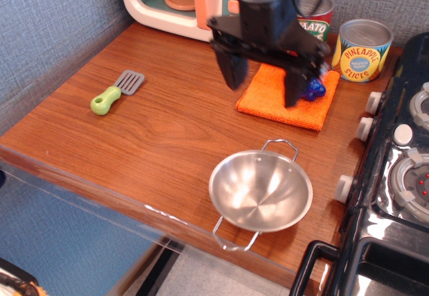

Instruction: Move the metal bowl in front of the orange cloth.

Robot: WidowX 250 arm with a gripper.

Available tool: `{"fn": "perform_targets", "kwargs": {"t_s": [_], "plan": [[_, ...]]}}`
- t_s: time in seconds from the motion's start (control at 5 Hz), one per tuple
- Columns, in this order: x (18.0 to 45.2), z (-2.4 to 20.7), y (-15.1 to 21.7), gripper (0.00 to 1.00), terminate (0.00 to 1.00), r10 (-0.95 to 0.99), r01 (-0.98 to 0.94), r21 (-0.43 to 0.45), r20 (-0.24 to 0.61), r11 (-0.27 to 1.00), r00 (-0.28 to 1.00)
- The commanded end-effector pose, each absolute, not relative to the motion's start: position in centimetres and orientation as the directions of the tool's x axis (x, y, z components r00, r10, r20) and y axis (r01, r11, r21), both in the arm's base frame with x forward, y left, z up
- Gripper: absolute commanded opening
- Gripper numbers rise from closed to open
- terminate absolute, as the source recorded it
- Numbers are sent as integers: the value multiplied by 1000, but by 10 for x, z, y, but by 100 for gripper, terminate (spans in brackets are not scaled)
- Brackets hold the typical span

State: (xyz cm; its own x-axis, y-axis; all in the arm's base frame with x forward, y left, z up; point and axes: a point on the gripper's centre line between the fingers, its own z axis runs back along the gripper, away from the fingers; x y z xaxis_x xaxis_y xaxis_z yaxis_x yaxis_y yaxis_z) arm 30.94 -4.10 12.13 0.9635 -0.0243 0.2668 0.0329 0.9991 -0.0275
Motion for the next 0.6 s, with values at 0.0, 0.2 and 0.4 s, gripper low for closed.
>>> {"fn": "perform_targets", "kwargs": {"t_s": [0.0,0.2,0.4], "plan": [[312,118,-28,100,0,28,-13,-70,218,997,975],[312,118,-28,100,0,28,-13,-70,218,997,975],[312,118,-28,100,100,28,-13,-70,218,997,975]]}}
